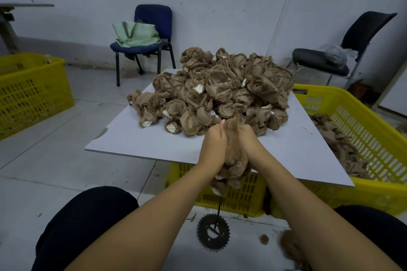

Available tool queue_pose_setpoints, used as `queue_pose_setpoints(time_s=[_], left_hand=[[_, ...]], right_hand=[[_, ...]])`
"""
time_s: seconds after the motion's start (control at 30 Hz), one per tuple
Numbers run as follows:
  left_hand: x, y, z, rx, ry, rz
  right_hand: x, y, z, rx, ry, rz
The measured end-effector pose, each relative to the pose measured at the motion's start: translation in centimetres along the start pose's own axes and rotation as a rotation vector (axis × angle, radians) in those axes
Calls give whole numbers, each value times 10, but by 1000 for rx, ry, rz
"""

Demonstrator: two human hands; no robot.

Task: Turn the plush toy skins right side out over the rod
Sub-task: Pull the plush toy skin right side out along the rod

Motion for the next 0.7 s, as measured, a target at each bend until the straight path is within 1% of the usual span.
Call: queue_pose_setpoints(time_s=[0.13, 0.17, 0.3, 0.5, 0.57, 0.67, 0.7], left_hand=[[30, -7, 8, 84, 212, 171], [32, -9, 10, 82, 222, 196], [13, -11, 10, 76, 113, 102], [8, -6, 15, 11, 54, 5], [6, -6, 15, 21, 36, -18], [12, -8, 13, 82, 54, -72], [11, -9, 13, 88, 53, -78]], right_hand=[[-9, -7, 6, -38, -80, 3], [-7, -5, 6, -45, -81, 15], [6, 12, 9, -78, -1, 14], [3, 7, 10, -51, 0, -24], [6, 5, 5, -10, -6, -27], [2, 0, 4, 51, -3, -24], [-1, 1, 4, 55, 2, -67]])
Point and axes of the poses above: each hand's wrist, its own z-axis towards the middle knuckle, its own y-axis out of the palm, x = y × z, the point moved 6 cm from there along z, towards the middle knuckle, and after that the axes turned 2 degrees about y, right-handed, at the moved point
